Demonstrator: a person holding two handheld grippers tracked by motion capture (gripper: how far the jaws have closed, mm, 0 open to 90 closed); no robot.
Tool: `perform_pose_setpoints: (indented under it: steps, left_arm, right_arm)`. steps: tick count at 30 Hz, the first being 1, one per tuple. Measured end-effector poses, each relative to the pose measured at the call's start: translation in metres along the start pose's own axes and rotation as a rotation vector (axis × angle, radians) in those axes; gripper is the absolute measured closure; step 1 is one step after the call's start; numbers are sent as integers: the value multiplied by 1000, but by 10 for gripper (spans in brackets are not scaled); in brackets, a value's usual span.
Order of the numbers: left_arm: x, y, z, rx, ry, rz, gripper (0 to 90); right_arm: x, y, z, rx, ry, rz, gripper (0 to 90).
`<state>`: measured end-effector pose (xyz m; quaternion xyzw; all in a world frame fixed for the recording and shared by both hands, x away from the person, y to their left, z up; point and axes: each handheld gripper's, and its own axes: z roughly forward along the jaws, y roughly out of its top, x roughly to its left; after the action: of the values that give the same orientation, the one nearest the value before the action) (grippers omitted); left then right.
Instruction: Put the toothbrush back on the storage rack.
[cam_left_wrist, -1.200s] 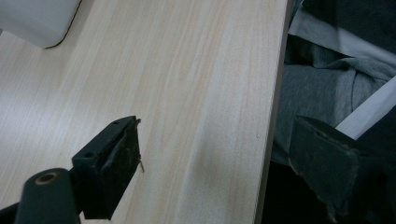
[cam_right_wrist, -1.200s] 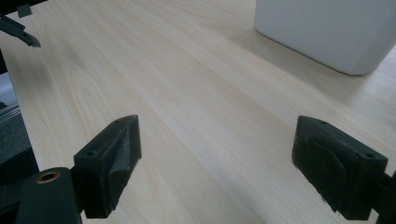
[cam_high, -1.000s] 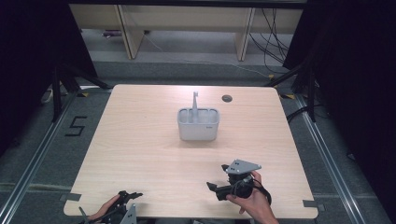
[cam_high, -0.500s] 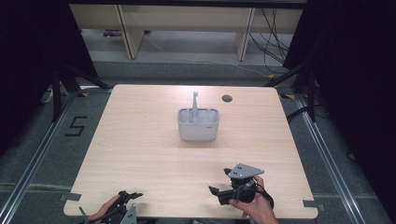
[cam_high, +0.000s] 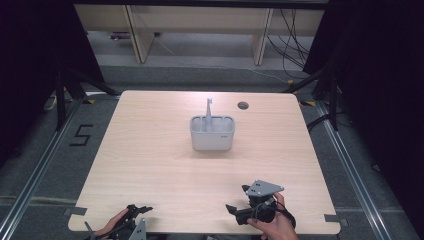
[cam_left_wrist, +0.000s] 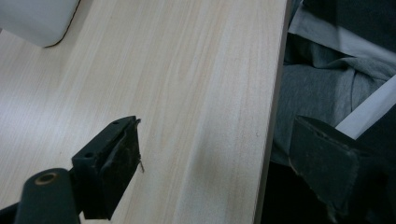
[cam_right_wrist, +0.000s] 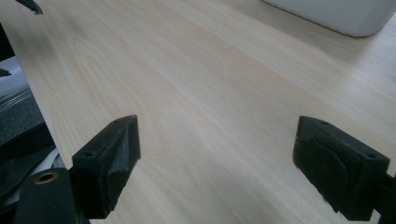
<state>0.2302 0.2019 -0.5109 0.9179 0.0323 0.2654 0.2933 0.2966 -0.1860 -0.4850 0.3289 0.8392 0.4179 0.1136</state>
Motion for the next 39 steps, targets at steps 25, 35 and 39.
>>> perform_pose_setpoints:
  steps: [25, 35, 39]
  left_arm:
    - [0, 0, 0, 5, -4, 5, 159]
    - [0, 0, 0, 1, -3, 2, 159]
    - [0, 0, 0, 1, -4, 3, 160]
  right_arm:
    - [3, -21, -15, 40, -6, -8, 161]
    - [5, -27, -21, 48, -20, 17, 161]
    - [4, -31, -21, 47, -2, -12, 161]
